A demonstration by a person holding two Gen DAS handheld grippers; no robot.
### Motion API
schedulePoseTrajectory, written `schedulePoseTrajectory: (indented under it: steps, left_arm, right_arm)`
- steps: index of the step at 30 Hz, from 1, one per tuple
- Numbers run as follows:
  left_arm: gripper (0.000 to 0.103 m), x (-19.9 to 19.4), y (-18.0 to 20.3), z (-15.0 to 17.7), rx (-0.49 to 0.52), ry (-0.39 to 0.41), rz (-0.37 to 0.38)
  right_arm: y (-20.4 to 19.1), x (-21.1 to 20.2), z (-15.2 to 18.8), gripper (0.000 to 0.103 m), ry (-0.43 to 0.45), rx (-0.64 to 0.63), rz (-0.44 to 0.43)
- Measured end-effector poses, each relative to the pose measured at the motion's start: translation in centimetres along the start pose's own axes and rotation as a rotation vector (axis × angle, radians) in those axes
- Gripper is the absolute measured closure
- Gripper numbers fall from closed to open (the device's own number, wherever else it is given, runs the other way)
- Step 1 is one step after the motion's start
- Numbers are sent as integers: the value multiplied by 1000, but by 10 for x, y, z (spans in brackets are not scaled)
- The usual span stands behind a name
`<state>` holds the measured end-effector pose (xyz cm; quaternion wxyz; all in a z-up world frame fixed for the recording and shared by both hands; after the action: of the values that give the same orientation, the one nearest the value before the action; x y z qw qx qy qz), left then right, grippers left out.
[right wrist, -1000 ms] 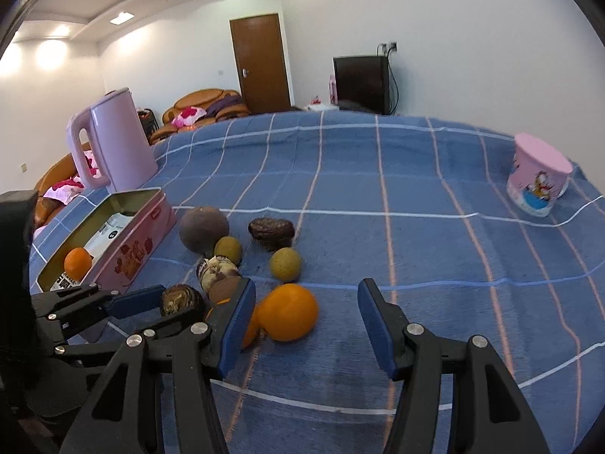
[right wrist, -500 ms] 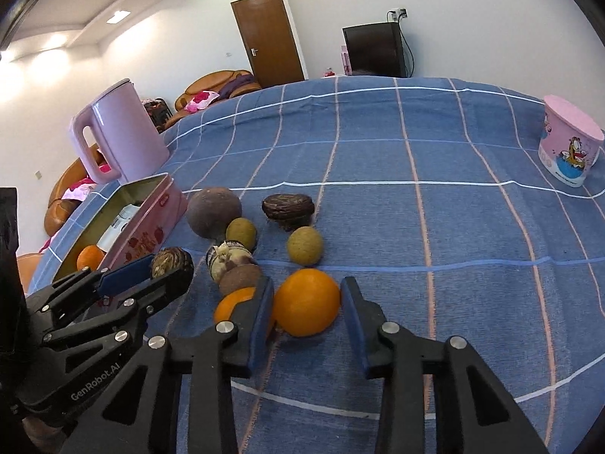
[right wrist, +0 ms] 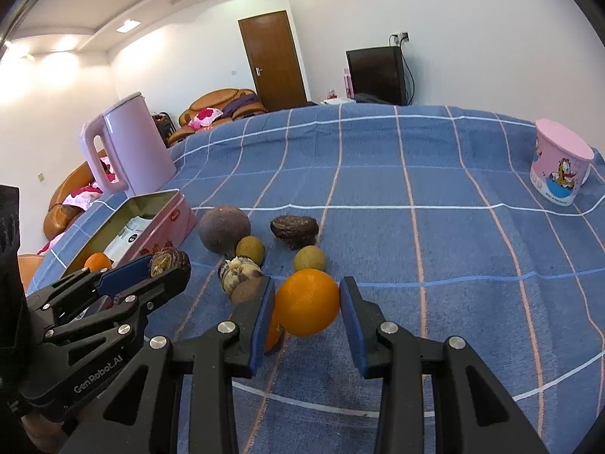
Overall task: Organize fruits
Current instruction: 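Grasp the dark brown round fruit with the left gripper while the right grasps an orange, then lift the brown fruit with the left gripper while the right lifts the orange toward the tin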
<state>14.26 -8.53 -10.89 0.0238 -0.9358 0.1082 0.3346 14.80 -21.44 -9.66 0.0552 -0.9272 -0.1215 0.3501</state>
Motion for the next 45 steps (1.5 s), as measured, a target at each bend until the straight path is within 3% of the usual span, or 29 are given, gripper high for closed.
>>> schedulePoseTrajectory:
  steps: [45]
  left_arm:
    - [63, -34, -4, -6, 7, 182, -73]
  right_arm:
    - [-14, -48, -8, 66, 249, -76, 12]
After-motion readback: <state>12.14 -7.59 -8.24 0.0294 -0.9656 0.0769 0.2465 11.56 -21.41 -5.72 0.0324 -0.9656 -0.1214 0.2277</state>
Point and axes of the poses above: each gripper's, at about its wrist camera, not at the fingertips, and x roughly the way its jaws point, y to its right, z to its underside, the point moved 7 cm from there along x, roughly the way its jaws point, and after that the axes turned 1 degree about -y, right-handed, at the moved point
